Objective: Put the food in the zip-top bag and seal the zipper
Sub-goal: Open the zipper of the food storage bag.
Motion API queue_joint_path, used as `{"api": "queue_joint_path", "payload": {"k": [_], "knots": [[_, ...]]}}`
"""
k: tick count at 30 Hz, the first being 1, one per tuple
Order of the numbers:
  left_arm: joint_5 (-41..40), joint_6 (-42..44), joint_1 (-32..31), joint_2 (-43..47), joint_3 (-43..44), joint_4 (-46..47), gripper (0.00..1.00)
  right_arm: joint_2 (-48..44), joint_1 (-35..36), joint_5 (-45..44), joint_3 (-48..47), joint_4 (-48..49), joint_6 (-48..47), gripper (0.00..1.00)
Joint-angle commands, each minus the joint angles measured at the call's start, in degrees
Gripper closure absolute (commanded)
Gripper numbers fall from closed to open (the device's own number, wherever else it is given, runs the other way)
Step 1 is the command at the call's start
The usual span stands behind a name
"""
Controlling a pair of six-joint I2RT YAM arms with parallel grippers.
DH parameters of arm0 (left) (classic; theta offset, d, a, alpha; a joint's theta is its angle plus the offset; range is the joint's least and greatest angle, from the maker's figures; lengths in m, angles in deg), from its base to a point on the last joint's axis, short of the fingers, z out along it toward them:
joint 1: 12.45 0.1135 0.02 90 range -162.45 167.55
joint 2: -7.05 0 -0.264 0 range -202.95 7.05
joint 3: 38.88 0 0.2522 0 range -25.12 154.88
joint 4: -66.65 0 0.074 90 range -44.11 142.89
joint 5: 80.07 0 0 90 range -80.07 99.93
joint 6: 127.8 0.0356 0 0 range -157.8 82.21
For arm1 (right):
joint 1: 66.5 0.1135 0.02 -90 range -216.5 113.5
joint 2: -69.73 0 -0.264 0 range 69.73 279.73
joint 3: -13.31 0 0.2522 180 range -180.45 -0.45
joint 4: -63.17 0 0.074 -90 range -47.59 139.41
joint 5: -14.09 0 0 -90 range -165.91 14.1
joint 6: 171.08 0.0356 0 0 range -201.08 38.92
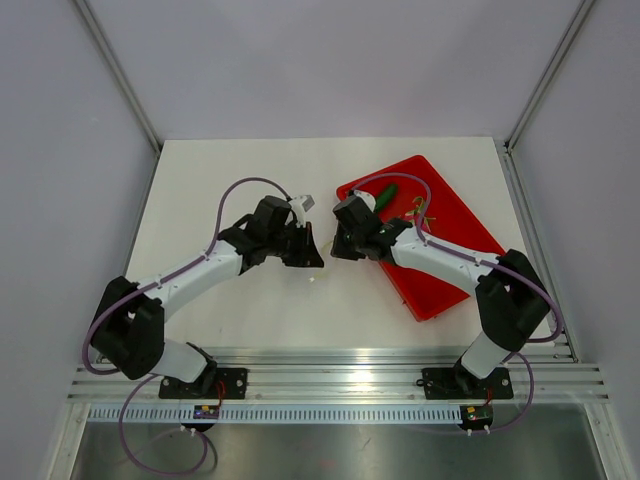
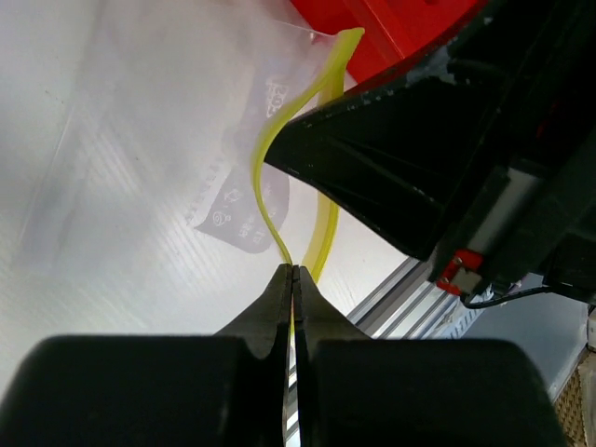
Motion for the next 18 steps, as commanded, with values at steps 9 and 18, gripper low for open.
{"api": "queue_joint_path", "payload": {"k": [9, 18], "knots": [[-0.9, -1.8, -0.3, -2.0, 4.6, 0.6, 0.54, -1.6, 2.1, -2.2, -5.3, -4.3, 0.4, 1.00], [-5.1, -1.1, -0.3, -3.6, 6.2, -2.5, 0.72, -3.0, 2.1, -2.2, -4.5, -4.5, 0.4, 1.00]]}}
